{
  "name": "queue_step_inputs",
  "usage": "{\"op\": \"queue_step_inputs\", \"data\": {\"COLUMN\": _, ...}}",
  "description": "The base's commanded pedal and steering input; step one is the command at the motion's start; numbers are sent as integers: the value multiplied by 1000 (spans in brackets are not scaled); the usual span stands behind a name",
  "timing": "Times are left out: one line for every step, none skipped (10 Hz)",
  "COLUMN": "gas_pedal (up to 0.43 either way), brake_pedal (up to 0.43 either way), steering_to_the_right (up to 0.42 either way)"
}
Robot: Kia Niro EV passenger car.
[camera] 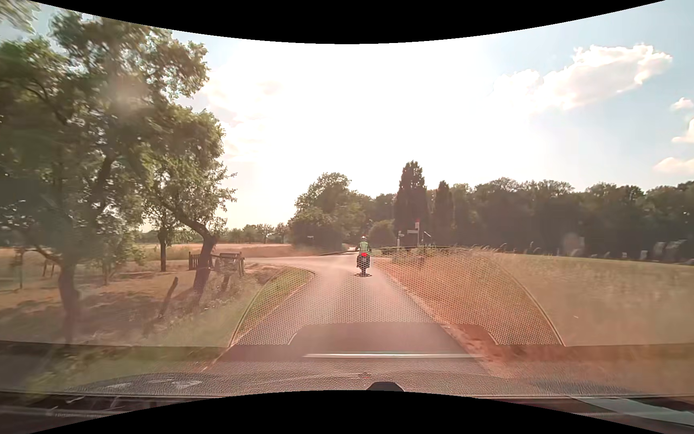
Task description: Follow the waypoints while adhering to traffic rules and regulations
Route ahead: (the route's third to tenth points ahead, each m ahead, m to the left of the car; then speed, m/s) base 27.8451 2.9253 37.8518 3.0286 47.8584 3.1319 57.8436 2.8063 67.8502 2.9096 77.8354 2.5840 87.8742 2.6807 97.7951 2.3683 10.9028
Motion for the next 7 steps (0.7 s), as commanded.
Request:
{"op": "queue_step_inputs", "data": {"gas_pedal": 98, "brake_pedal": 0, "steering_to_the_right": 5}}
{"op": "queue_step_inputs", "data": {"gas_pedal": 98, "brake_pedal": 0, "steering_to_the_right": 5}}
{"op": "queue_step_inputs", "data": {"gas_pedal": 98, "brake_pedal": 0, "steering_to_the_right": 4}}
{"op": "queue_step_inputs", "data": {"gas_pedal": 98, "brake_pedal": 0, "steering_to_the_right": 4}}
{"op": "queue_step_inputs", "data": {"gas_pedal": 98, "brake_pedal": 0, "steering_to_the_right": 4}}
{"op": "queue_step_inputs", "data": {"gas_pedal": 98, "brake_pedal": 0, "steering_to_the_right": 4}}
{"op": "queue_step_inputs", "data": {"gas_pedal": 98, "brake_pedal": 0, "steering_to_the_right": 4}}
